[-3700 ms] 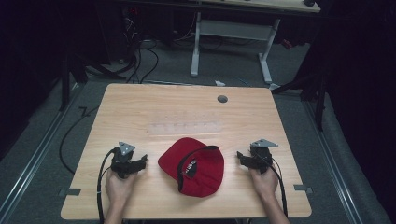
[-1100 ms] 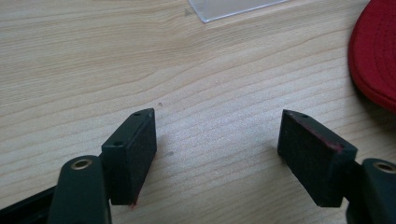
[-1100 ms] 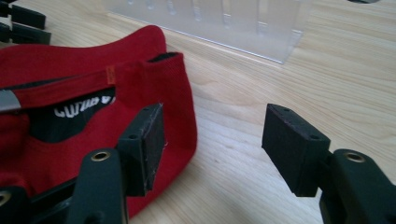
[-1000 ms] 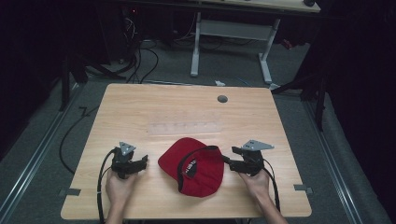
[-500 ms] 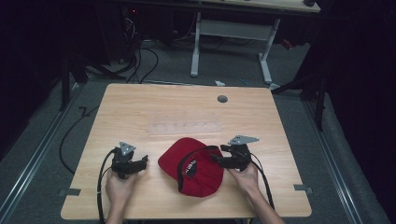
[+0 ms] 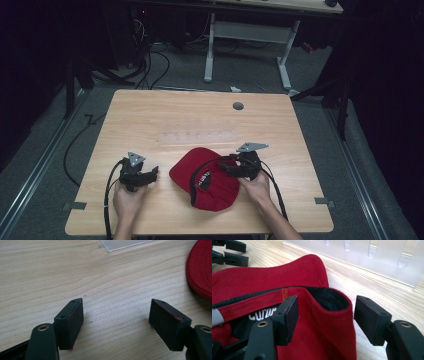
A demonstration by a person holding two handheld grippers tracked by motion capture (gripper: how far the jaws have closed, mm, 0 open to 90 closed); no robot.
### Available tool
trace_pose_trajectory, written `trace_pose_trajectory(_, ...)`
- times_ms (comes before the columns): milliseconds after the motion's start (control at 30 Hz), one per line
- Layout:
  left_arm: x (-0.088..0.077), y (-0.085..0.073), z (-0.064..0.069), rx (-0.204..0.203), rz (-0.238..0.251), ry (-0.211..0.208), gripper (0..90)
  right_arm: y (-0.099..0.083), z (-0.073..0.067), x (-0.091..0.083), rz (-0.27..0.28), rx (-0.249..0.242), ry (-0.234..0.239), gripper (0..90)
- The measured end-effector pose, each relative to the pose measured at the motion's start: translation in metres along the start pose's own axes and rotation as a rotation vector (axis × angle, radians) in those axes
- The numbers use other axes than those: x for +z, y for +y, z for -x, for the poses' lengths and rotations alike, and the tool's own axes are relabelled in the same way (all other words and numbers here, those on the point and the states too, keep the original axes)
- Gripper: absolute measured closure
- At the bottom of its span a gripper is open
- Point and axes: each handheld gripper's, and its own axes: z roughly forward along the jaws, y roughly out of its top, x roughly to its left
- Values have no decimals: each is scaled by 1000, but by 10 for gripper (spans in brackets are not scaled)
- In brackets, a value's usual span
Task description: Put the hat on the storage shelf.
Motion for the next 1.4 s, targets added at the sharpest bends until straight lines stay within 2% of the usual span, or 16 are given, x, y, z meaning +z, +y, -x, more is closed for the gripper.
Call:
trace_pose_trajectory(167, 0, 0, 0, 0, 0, 0, 281, 4, -2, 7, -7, -25, -3, 391)
trace_pose_trajectory(433, 0, 0, 0, 0, 0, 0, 281, 0, 0, 20, -50, -22, 7, 444)
trace_pose_trajectory(733, 0, 0, 0, 0, 0, 0, 281, -3, 3, 24, -69, -10, 59, 563)
trace_pose_trajectory(1100, 0, 0, 0, 5, -3, -1, 281, -5, 6, 20, -76, -15, 108, 760)
trace_pose_trajectory(1400, 0, 0, 0, 5, -3, -1, 281, -5, 9, 14, -73, -9, 149, 821)
